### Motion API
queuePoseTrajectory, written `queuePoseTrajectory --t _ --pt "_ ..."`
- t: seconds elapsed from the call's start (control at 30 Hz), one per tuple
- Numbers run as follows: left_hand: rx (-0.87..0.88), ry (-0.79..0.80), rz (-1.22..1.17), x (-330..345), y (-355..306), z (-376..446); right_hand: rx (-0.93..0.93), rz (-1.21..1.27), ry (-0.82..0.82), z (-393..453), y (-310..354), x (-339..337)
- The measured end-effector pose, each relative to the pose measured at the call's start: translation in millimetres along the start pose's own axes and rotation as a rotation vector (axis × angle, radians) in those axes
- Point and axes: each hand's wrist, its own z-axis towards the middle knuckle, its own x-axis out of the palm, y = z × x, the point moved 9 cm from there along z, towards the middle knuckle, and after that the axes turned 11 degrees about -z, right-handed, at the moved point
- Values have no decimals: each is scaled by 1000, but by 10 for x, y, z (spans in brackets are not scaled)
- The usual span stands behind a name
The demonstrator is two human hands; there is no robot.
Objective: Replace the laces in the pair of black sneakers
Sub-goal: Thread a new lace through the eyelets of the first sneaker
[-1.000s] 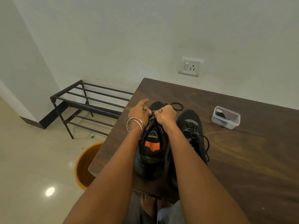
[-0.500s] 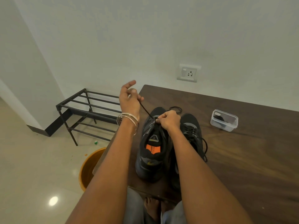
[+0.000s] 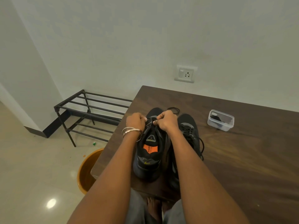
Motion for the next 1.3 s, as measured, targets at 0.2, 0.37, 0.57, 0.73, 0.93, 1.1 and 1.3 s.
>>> queuePoseTrajectory --t 0.2,0.37,0.57,0.73,0.93,1.1,1.3 --pt "-378 -141 -1101 -40 90 3 35 9 -13 -27 8 1" --pt "-229 -199 -1558 -313 -129 82 -22 -161 -57 -95 134 27" --pt "-160 -323 -1284 -487 63 -30 -81 -229 -51 -151 260 -75" --pt "-114 -514 -958 -719 285 -99 -36 -311 -10 -116 203 -302" --pt "-155 -425 -266 -735 278 -104 -75 -78 -40 -143 185 -550" --pt "149 -329 -20 -667 -359 -88 -160 198 -20 -265 369 -600" --pt "319 122 4 -10 -594 -88 -213 178 14 -285 467 -570"
